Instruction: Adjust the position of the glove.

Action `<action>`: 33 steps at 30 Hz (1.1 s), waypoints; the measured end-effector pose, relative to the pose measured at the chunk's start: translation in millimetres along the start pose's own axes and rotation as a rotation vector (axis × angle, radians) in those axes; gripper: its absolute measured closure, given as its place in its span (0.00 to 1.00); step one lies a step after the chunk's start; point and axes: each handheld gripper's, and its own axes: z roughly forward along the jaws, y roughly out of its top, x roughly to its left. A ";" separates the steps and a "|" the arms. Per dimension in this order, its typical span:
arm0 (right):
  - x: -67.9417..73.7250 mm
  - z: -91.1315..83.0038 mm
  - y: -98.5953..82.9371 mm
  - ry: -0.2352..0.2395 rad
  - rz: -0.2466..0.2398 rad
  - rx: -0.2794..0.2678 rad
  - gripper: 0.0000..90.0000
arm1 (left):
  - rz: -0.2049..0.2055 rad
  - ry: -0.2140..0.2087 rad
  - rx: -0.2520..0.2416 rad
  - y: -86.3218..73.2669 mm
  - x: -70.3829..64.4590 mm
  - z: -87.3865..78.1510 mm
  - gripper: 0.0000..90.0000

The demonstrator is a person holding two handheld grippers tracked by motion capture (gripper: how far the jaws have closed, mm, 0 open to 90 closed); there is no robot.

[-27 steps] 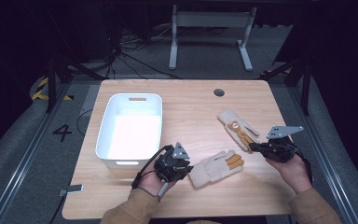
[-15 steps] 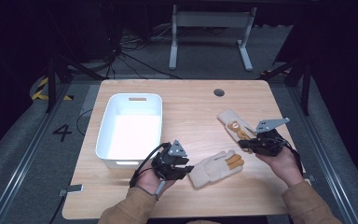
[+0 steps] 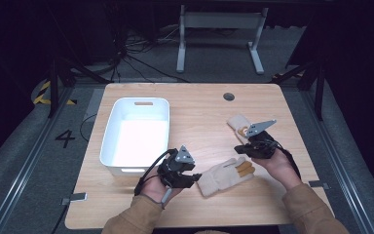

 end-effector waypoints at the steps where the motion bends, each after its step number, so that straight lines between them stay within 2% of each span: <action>1: -0.1 1.8 0.3 -0.001 -0.004 0.006 1.00 | 0.000 -0.003 0.004 -0.1 -0.1 0.4 0.65; 6: -0.5 12.8 -0.5 -0.005 0.001 0.045 1.00 | 0.001 -0.008 0.008 -0.1 -0.6 1.3 0.64; 8: -0.7 18.6 -2.3 -0.012 -0.007 0.076 1.00 | 0.003 -0.006 0.007 -0.3 -0.7 1.8 0.64; 20: -2.9 29.7 -9.1 -0.020 0.007 0.135 1.00 | 0.003 -0.012 0.011 -0.3 -1.0 2.4 0.64; 33: 1.3 23.9 -20.7 -0.010 0.021 0.169 1.00 | 0.012 -0.018 0.011 4.0 0.4 3.9 0.64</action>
